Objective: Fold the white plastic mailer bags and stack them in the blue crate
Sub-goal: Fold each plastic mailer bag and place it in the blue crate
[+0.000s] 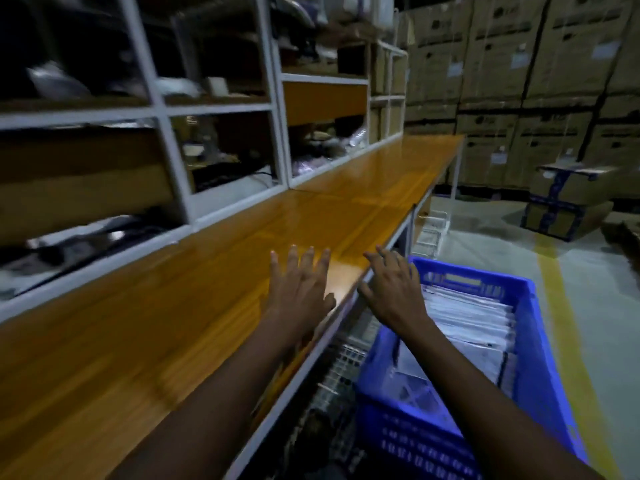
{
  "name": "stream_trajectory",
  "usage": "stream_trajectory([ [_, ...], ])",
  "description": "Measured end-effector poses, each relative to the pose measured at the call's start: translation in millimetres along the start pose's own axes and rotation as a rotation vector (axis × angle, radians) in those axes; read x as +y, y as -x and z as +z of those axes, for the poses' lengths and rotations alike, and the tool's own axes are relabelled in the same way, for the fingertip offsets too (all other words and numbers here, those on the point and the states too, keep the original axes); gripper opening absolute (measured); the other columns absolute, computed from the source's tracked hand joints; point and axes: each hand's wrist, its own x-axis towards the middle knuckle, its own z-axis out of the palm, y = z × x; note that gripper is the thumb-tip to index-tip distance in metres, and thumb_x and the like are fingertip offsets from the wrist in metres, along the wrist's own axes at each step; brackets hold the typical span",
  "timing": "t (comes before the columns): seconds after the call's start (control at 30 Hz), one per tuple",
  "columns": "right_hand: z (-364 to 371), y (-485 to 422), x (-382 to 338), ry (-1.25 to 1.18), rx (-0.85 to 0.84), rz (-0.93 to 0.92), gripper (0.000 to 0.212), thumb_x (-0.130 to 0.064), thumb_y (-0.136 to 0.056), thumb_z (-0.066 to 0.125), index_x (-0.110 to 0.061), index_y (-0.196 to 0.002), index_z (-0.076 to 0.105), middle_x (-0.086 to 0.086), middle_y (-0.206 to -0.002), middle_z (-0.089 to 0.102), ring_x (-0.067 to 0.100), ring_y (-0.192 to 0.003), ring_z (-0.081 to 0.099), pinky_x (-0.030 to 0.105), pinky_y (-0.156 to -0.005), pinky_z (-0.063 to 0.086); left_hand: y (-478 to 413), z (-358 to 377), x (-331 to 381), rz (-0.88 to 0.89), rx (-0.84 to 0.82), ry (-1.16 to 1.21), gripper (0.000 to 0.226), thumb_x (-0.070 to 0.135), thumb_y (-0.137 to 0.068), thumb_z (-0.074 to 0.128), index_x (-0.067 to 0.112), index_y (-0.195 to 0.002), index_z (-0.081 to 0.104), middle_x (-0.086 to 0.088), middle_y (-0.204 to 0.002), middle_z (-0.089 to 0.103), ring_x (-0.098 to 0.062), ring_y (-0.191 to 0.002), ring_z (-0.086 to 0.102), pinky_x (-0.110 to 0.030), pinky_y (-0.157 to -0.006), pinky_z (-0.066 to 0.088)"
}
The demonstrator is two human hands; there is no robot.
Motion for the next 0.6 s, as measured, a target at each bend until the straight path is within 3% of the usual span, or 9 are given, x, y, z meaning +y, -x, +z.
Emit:
stream_trajectory([
  [0.13, -1.4, 21.3, -112.9, -0.182, -0.052, -0.151, 0.057, -0.041, -0.085, 0.051, -0.021, -0.138, 0.053, 0.008, -0.147, 0.048, 0.033, -0.133, 0.043, 0.051, -0.104, 0.035, 84.7, -39.5, -76.1, -0.178, -0.053, -0.024, 0.070, 0.055, -0.095, 0.043, 0.026, -0.154, 0.020, -0.008, -0.162, 0.019, -0.036, -0.149, 0.011, -0.062, -0.116, 0.005],
  [0.3, 10.0, 68.1, -231.1, -0.325, -0.200, -0.383, 0.055, -0.041, -0.087, 0.052, -0.023, -0.139, 0.051, 0.006, -0.148, 0.046, 0.030, -0.134, 0.041, 0.049, -0.104, 0.038, 199.7, -65.1, -150.7, -0.373, -0.120, -0.119, 0.061, 0.054, -0.092, 0.041, 0.027, -0.146, 0.041, -0.007, -0.154, 0.033, -0.033, -0.141, 0.029, -0.060, -0.113, 0.019],
  [0.5, 13.5, 121.1, -325.3, -0.436, -0.357, -0.641, 0.044, -0.040, -0.094, 0.055, -0.024, -0.136, 0.054, 0.002, -0.149, 0.044, 0.024, -0.133, 0.041, 0.041, -0.105, 0.037, 318.0, -78.5, -204.3, -0.607, -0.187, -0.111, 0.058, 0.046, -0.080, 0.028, 0.019, -0.113, 0.068, -0.009, -0.117, 0.065, -0.035, -0.101, 0.061, -0.051, -0.084, 0.044],
  [0.53, 14.2, 128.2, -336.1, -0.434, -0.393, -0.691, 0.046, -0.043, -0.094, 0.055, -0.024, -0.136, 0.054, 0.001, -0.149, 0.043, 0.023, -0.134, 0.041, 0.041, -0.106, 0.037, 332.5, -77.9, -209.6, -0.621, -0.197, -0.134, 0.056, 0.044, -0.081, 0.028, 0.020, -0.113, 0.067, -0.008, -0.116, 0.065, -0.035, -0.099, 0.062, -0.051, -0.082, 0.046],
  [0.6, 16.6, 139.8, -354.3, -0.401, -0.452, -0.779, 0.054, -0.052, -0.090, 0.058, -0.026, -0.137, 0.054, 0.001, -0.151, 0.042, 0.024, -0.135, 0.040, 0.043, -0.106, 0.037, 354.4, -76.9, -217.8, -0.667, -0.228, -0.142, 0.052, 0.041, -0.089, 0.031, 0.025, -0.129, 0.058, -0.006, -0.131, 0.057, -0.033, -0.112, 0.056, -0.052, -0.088, 0.044],
])
